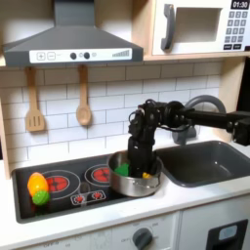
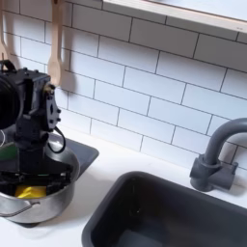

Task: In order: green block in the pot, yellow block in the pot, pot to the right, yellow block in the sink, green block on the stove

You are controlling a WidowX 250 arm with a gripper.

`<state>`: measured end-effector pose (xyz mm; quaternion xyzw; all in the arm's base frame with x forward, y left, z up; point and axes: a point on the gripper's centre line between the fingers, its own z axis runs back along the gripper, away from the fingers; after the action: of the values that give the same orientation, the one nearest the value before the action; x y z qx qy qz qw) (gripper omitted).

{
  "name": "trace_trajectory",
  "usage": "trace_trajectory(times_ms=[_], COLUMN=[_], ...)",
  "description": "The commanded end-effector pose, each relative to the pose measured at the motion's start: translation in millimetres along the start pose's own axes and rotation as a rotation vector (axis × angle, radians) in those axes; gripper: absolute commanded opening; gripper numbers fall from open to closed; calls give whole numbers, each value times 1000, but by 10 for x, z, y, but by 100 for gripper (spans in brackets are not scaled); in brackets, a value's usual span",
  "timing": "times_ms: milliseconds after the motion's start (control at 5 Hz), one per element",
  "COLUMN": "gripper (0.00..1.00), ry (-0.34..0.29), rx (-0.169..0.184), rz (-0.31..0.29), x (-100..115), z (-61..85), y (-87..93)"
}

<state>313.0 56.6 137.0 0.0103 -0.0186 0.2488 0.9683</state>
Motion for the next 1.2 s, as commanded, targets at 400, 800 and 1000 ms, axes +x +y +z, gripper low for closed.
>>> trace_trajectory(times_ms=[400, 800, 1000], gripper=[0, 0, 0], ry=[-30, -93, -116], rx=[-11, -15, -43], rz=[-7, -68, -118], x=[84, 202, 199], z=[238, 553, 726], y=[-92, -244, -358])
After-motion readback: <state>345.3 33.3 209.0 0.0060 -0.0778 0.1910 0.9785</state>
